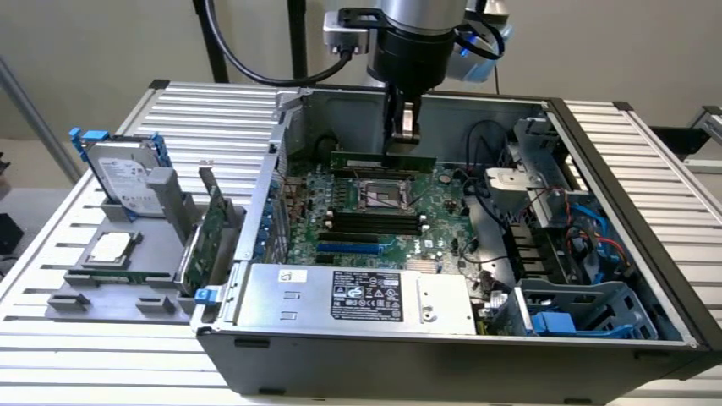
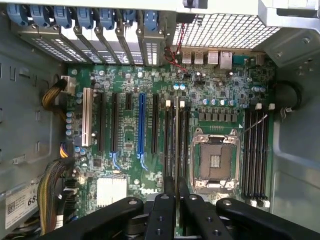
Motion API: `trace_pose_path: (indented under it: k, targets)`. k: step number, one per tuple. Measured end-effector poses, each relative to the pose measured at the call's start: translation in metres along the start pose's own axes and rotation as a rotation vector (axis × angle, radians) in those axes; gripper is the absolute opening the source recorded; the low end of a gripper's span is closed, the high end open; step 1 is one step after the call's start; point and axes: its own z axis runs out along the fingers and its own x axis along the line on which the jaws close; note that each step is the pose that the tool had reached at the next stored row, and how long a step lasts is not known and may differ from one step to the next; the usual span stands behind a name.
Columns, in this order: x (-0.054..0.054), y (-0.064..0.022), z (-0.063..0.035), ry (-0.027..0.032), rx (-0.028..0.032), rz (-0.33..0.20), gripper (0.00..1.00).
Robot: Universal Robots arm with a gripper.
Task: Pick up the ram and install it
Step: 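Insert the ram into the slot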
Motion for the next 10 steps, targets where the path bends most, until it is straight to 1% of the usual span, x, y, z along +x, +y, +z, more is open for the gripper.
trace_pose_path:
  k: [5, 10]
  targets:
    - [0.000, -0.0011, 0.0090, -0.0001, 0.0000, 0.000, 0.00]
    - [0.001, -0.0065, 0.0180, -0.0001, 0.0000, 0.000, 0.00]
